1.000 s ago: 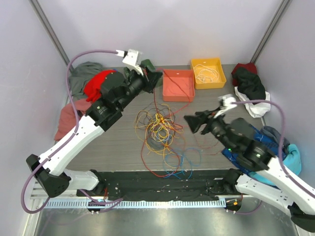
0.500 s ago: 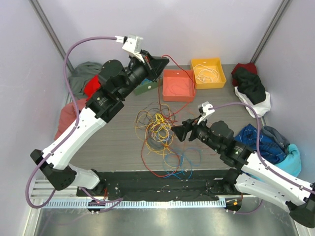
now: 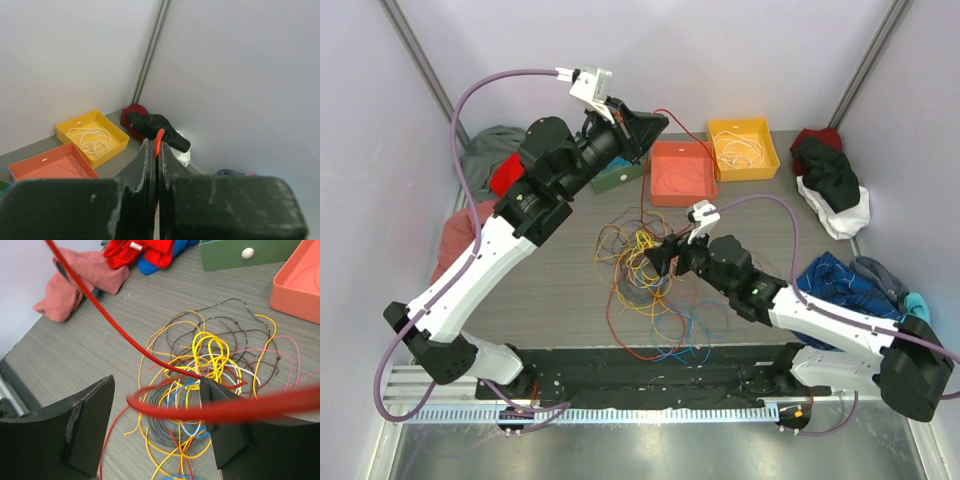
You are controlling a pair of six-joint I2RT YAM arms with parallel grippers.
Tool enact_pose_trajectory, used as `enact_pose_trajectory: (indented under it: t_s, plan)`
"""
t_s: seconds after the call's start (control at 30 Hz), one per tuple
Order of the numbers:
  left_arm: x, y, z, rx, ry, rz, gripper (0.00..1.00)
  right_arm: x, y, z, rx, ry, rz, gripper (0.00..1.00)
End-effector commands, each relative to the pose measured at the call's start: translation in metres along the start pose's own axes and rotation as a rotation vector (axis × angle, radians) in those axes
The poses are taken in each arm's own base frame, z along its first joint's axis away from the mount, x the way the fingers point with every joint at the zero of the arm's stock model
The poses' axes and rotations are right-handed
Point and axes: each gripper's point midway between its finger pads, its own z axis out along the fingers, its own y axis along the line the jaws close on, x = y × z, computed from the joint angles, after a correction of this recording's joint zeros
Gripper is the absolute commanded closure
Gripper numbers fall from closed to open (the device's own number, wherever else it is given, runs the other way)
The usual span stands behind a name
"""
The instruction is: Untangle the cables
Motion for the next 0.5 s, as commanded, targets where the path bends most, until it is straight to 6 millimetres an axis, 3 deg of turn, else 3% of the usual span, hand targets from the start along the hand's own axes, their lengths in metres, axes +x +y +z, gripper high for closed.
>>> enact_pose_trajectory:
  t_s: [0.0, 0.07, 0.13, 0.17, 0.2, 0.33, 0.43, 0.47]
  plan:
    - [-0.023, -0.012, -0.005, 0.044, -0.052, -0.009, 1.00, -0.043, -0.004, 0.010, 0.042, -0.225, 0.028, 0.24]
    - [-0.022, -0.013, -0.006, 0.046, -0.049, -0.016, 1.00, -0.055, -0.002, 0.012, 0.027, -0.306, 0.069, 0.25]
    - [-0.021, -0.013, -0.006, 0.048, -0.048, -0.019, 1.00, -0.046, -0.010, 0.017, 0.053, -0.326, 0.099, 0.28]
    - [-0.020, -0.013, -0.006, 0.048, -0.048, -0.020, 1.00, -0.058, -0.006, 0.015, 0.030, -0.397, 0.140, 0.29]
    - [-0.020, -0.012, -0.007, 0.046, -0.049, -0.022, 1.00, -0.053, -0.010, 0.015, 0.037, -0.408, 0.153, 0.31]
    - [-0.020, -0.010, -0.012, 0.034, -0.052, -0.012, 1.00, -0.051, -0.010, 0.015, 0.019, -0.451, 0.230, 0.78]
    - [-0.018, -0.002, -0.019, -0.004, -0.053, 0.014, 1.00, -0.062, -0.005, 0.003, 0.001, -0.481, 0.247, 0.99]
    - [-0.016, 0.001, -0.020, -0.016, -0.052, 0.021, 1.00, -0.067, -0.005, -0.006, 0.008, -0.475, 0.242, 0.99]
